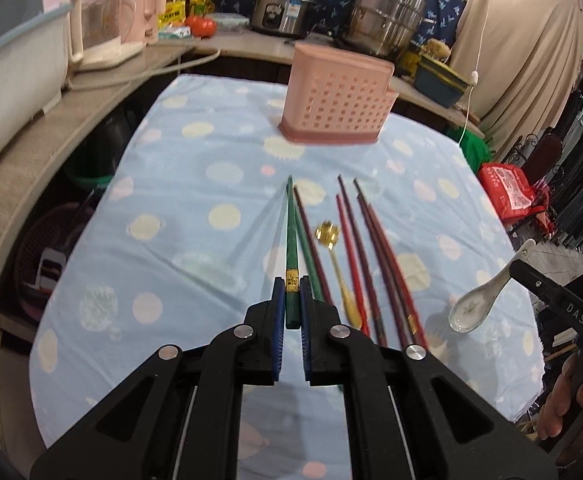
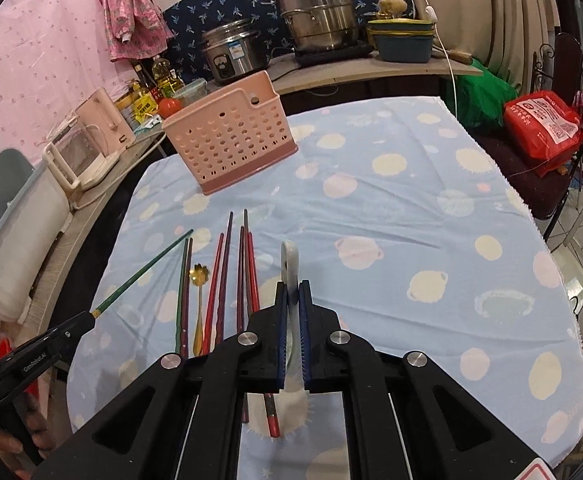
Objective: Organize utensils
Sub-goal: 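Lift the spoon and green chopstick and carry both toward the pink holder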
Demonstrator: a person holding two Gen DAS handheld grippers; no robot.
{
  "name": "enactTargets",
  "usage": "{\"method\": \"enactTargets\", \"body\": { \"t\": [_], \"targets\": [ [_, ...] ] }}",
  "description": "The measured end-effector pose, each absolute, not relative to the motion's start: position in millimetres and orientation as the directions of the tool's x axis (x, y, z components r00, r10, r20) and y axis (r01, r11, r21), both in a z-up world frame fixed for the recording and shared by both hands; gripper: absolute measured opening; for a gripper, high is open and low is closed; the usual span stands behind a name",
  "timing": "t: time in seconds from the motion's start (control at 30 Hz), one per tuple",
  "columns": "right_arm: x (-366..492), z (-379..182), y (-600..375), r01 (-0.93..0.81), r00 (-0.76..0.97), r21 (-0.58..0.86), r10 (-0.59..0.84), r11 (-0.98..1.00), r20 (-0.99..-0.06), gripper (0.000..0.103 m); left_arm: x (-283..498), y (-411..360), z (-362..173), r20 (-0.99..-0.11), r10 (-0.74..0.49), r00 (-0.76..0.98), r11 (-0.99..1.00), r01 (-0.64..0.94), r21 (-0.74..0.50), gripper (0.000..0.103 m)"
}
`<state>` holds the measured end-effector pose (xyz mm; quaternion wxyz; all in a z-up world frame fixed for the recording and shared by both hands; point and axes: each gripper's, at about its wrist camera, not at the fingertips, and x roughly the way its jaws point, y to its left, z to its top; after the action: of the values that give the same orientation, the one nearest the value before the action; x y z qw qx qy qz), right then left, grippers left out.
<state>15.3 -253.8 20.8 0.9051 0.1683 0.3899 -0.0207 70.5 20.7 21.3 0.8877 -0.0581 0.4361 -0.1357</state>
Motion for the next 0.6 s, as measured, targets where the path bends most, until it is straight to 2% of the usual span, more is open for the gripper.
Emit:
{"method": "enactTargets", "body": {
  "t": [0.6],
  "targets": [
    [133.9,98.3,-279.0,0.103,0.789,0.254,0.076,0.962,-0.610,0.006,178.3,-21.3,151.5,-0.583,-0.311,0.751,0.949,0.274,-0.153,0.007]
  ]
}}
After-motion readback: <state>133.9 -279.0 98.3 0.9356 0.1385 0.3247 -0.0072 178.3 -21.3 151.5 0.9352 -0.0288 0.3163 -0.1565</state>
